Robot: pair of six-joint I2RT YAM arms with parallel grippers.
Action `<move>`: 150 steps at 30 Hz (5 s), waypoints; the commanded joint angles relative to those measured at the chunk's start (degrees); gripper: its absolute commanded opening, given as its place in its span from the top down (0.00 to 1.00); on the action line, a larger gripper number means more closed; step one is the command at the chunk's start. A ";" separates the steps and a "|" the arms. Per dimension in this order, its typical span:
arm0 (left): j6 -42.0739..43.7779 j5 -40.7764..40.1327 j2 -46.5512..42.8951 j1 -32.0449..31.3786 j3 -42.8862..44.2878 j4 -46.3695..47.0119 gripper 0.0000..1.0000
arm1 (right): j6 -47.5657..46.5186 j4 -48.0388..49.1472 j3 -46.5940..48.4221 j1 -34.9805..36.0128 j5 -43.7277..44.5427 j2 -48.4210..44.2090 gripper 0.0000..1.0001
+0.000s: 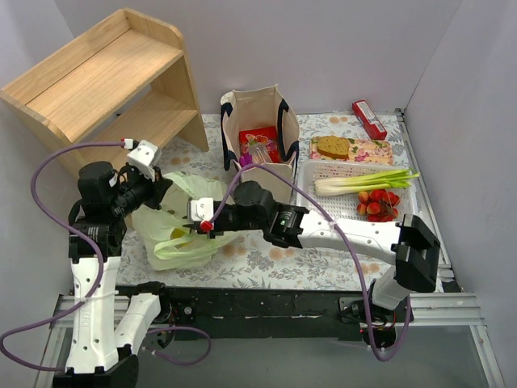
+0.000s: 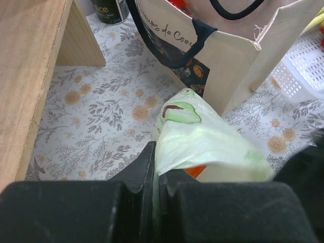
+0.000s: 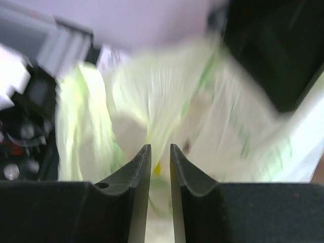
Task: Untie the knot of the grocery bags and take out the mixed food
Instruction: Pick up the fake fruit from the takeout bag.
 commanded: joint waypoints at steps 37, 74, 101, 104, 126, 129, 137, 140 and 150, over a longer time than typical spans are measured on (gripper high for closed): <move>1.67 5.03 0.68 0.28 -6.97 3.82 1.00 | 11.14 2.38 -2.74 -1.86 -12.32 14.36 0.73; -5.45 11.18 0.95 0.28 -12.69 8.05 1.00 | 7.33 8.35 -7.95 -4.75 2.30 1.79 0.97; -1.87 3.19 0.87 0.28 -15.68 4.55 1.00 | 12.75 11.35 0.74 -10.99 8.24 20.33 0.88; -0.97 0.63 0.95 0.28 -15.24 3.93 1.00 | 17.94 10.55 4.27 -10.99 4.53 22.00 0.88; -8.17 1.42 -0.36 0.28 -14.44 3.22 1.00 | 40.10 16.88 27.46 -9.85 -1.46 49.50 0.23; -8.18 1.60 -0.37 0.28 -14.88 3.48 1.00 | 40.46 17.67 28.10 -9.24 -1.64 50.84 0.40; -7.66 -0.25 -1.16 0.28 -14.27 4.27 1.00 | 33.35 13.46 19.51 -10.81 -0.58 41.64 0.89; -3.90 -0.77 -2.03 0.28 -13.74 3.66 1.00 | 29.48 12.22 10.48 -12.74 -0.67 33.39 0.99; 15.64 1.42 -12.40 0.28 -18.91 -3.46 1.00 | 19.46 10.82 -15.04 -15.13 -5.06 2.78 0.99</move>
